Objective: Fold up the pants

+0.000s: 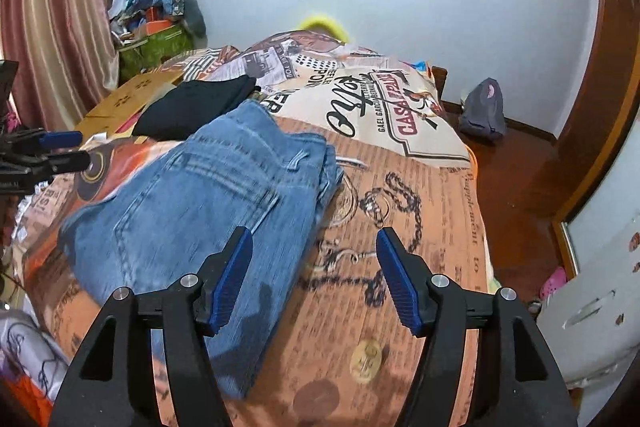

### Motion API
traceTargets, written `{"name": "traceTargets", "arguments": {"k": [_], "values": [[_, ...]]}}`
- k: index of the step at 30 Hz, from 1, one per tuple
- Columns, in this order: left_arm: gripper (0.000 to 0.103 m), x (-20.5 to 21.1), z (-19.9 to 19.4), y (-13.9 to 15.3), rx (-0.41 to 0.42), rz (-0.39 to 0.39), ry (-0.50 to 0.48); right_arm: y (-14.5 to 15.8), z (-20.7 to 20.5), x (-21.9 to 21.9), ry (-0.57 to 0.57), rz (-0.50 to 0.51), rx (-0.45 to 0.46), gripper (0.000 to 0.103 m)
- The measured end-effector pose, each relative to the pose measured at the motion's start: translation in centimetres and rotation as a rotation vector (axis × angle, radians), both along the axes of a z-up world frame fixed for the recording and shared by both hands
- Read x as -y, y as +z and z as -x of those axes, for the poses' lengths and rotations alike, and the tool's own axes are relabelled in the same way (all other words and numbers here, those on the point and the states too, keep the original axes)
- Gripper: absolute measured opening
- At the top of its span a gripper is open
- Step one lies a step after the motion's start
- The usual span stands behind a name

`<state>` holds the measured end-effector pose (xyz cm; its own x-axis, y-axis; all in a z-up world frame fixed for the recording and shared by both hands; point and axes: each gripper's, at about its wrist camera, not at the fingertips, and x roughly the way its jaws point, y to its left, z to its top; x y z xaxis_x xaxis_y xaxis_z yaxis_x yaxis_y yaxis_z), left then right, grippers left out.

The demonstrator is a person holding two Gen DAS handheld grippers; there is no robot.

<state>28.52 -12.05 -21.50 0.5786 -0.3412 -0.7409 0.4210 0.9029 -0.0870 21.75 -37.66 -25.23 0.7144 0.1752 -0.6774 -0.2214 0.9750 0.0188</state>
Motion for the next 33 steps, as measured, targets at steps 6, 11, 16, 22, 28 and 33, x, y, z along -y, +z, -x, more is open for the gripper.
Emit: {"name": "traceTargets", "arguments": {"k": [6,11,16,22,28,33], "values": [[0.077,2.0,-2.6,-2.4,-0.116,-0.015,-0.028,-1.5,-2.8,0.2,0.004,-0.052,-0.067,0.06],[0.077,2.7,-3.5,-4.0,-0.184,-0.017,-0.071,-2.7,-4.1,0.5,0.053,-0.141,-0.129,0.061],[0.094,2.3,-4.8,-5.0,-0.238,-0.008,-0.059,-4.4,-5.8,0.2,0.088,-0.196,-0.226,0.067],[0.095,1.9,-6.7,-6.2,-0.303,0.074,-0.052,-6.3,-7.5,0.3,0.112,-0.282,-0.298,0.082],[0.1,2.5,-8.5,-7.4,-0.404,0.157,-0.108,-7.8,-8.6,0.4,0.129,-0.31,-0.332,0.097],[0.102,4.1,-9.0,-7.8,-0.424,0.15,-0.175,-9.2,-9.5,1.2,0.152,-0.412,-0.391,0.101]]}}
